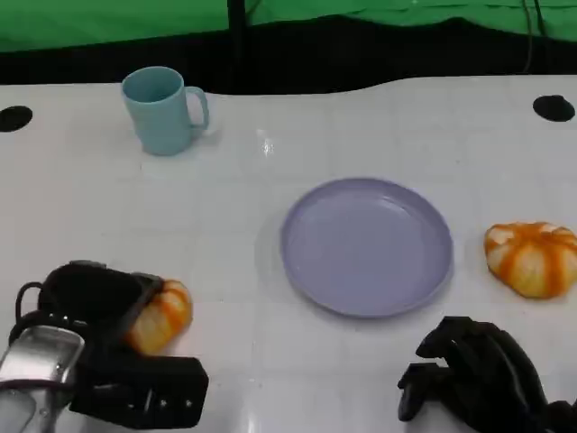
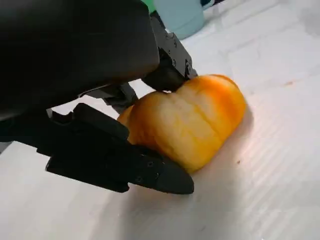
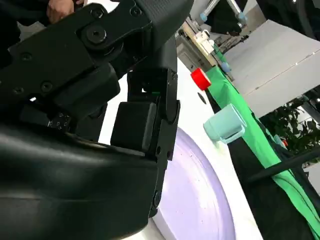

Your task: Grasp the bread from the table and place it into the plate.

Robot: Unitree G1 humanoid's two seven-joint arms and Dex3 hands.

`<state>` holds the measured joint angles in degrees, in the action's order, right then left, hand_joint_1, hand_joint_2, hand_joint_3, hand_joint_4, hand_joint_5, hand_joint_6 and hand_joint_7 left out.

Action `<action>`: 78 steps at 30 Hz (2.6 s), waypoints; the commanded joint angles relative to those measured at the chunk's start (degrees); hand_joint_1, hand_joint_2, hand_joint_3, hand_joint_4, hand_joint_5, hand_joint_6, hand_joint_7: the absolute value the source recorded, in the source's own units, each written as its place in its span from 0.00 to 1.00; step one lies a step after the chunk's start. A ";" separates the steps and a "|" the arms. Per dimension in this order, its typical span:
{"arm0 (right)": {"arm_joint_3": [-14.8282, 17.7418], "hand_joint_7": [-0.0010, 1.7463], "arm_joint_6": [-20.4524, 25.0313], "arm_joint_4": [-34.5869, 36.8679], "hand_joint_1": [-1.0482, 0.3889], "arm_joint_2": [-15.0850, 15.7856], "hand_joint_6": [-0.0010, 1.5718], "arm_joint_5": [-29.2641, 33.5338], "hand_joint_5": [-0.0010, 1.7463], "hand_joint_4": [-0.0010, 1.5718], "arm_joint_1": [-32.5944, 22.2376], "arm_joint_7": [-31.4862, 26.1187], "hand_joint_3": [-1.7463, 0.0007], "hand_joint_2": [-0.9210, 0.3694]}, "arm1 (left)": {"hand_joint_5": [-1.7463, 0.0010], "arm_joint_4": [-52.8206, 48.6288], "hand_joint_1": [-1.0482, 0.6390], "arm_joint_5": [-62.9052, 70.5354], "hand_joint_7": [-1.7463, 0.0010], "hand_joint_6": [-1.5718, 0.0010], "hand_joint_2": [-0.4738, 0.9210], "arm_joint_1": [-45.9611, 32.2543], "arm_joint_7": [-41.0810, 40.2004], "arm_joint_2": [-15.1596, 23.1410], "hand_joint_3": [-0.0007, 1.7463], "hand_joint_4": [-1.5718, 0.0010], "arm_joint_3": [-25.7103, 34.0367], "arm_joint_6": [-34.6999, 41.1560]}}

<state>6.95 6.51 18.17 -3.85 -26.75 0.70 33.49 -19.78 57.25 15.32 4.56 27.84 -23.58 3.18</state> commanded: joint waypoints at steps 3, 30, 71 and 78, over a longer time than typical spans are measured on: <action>0.14 0.20 0.01 -0.06 0.01 0.28 1.00 -0.08 0.43 0.99 -0.12 -0.25 1.00 0.15 | 0.04 -3.05 0.42 -4.14 0.75 0.36 1.00 -1.83 -8.34 -0.04 0.26 0.59 0.10 -4.25; 0.44 0.20 -1.00 2.59 0.00 0.55 1.00 0.04 0.43 0.99 1.44 0.79 1.00 0.15 | 0.00 3.36 0.46 -8.75 0.34 0.54 0.91 1.37 -17.81 -1.63 0.27 0.54 2.83 -9.10; -0.38 0.22 -0.77 -0.53 0.01 -0.08 1.00 0.75 0.44 0.99 -1.17 -0.01 1.00 0.14 | 0.01 -26.66 0.43 -10.62 0.65 0.38 0.81 34.19 -15.10 -21.80 0.46 0.48 -8.11 -19.64; -0.68 0.21 -1.31 -0.70 0.01 -0.19 1.00 1.04 0.45 0.99 -1.46 0.04 1.00 0.13 | 0.00 -33.28 0.45 -10.95 0.68 0.41 0.83 36.91 -15.21 -24.88 0.42 0.47 -10.04 -19.61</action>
<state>6.37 5.75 17.85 -4.17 -25.65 -0.25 33.47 -51.21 46.65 49.95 -10.46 3.14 -33.38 -15.94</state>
